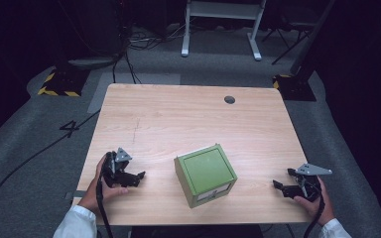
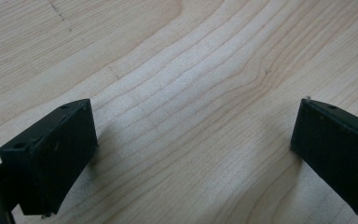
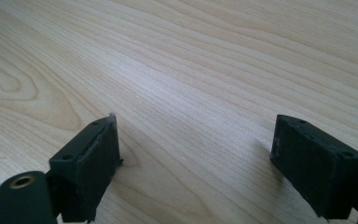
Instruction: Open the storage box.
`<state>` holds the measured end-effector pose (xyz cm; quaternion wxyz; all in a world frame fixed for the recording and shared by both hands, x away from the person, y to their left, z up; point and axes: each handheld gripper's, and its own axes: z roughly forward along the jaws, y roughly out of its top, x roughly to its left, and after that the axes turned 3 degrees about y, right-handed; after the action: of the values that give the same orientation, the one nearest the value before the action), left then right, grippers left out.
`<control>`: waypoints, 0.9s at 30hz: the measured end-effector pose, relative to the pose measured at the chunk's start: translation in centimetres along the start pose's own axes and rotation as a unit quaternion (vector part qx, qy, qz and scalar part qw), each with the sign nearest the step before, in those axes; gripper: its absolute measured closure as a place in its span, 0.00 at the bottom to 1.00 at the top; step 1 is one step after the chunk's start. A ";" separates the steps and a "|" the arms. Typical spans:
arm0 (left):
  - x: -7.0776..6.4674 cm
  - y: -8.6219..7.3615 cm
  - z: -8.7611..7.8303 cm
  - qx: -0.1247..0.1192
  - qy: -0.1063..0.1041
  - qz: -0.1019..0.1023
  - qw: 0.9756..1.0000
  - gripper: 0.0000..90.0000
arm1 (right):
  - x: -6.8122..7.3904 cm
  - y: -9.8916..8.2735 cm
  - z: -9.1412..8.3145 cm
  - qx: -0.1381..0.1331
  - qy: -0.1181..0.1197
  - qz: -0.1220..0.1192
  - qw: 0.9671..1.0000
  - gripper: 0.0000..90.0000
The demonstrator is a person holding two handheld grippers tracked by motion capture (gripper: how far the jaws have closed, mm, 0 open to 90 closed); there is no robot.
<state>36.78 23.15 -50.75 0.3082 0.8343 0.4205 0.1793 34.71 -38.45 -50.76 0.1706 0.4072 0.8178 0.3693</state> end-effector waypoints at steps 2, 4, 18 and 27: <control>0.2 0.0 -0.1 0.006 -0.016 0.016 1.000 0.01 | 0.0 0.0 0.0 0.000 0.000 0.000 1.000 0.17; 0.3 0.1 -0.1 0.005 -0.022 0.020 1.000 0.02 | 0.0 0.0 0.0 0.000 0.000 0.000 1.000 0.17; 0.4 2.1 -2.7 -0.053 -0.072 0.028 0.996 0.29 | 0.0 0.0 0.0 0.000 0.000 0.000 1.000 0.17; -0.4 5.8 -3.2 -0.088 -0.079 0.063 0.991 0.27 | 0.0 0.0 0.0 0.000 0.000 0.000 1.000 0.17</control>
<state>38.18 21.37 -44.56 0.4007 0.8402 0.3242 0.1686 34.74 -38.43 -50.76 0.1703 0.4076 0.8177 0.3692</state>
